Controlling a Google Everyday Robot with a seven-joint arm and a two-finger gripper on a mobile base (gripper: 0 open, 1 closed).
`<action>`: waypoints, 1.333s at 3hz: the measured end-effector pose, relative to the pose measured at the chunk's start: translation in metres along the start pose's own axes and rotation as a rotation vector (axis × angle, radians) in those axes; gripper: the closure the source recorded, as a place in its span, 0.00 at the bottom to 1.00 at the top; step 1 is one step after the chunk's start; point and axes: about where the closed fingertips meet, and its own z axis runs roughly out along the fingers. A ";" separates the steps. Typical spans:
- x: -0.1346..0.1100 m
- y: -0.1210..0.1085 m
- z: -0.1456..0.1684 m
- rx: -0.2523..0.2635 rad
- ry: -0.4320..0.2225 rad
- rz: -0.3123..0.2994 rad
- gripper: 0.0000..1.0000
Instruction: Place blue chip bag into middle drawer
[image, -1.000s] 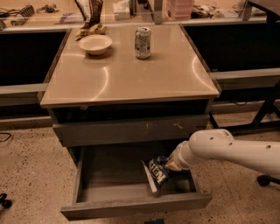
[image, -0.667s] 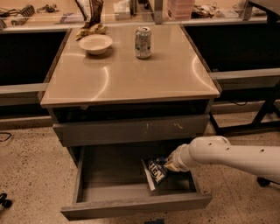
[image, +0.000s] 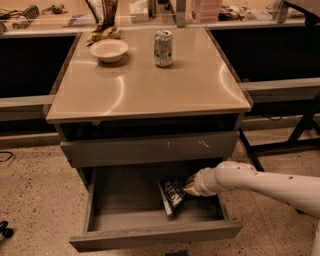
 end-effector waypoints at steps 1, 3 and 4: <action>-0.001 0.000 0.027 -0.040 -0.056 0.021 1.00; 0.000 0.000 0.031 -0.042 -0.059 0.022 0.58; 0.000 0.000 0.031 -0.042 -0.059 0.022 0.35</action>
Offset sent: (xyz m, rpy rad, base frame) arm 0.0079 0.0120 -0.0191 0.0615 0.0155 0.0111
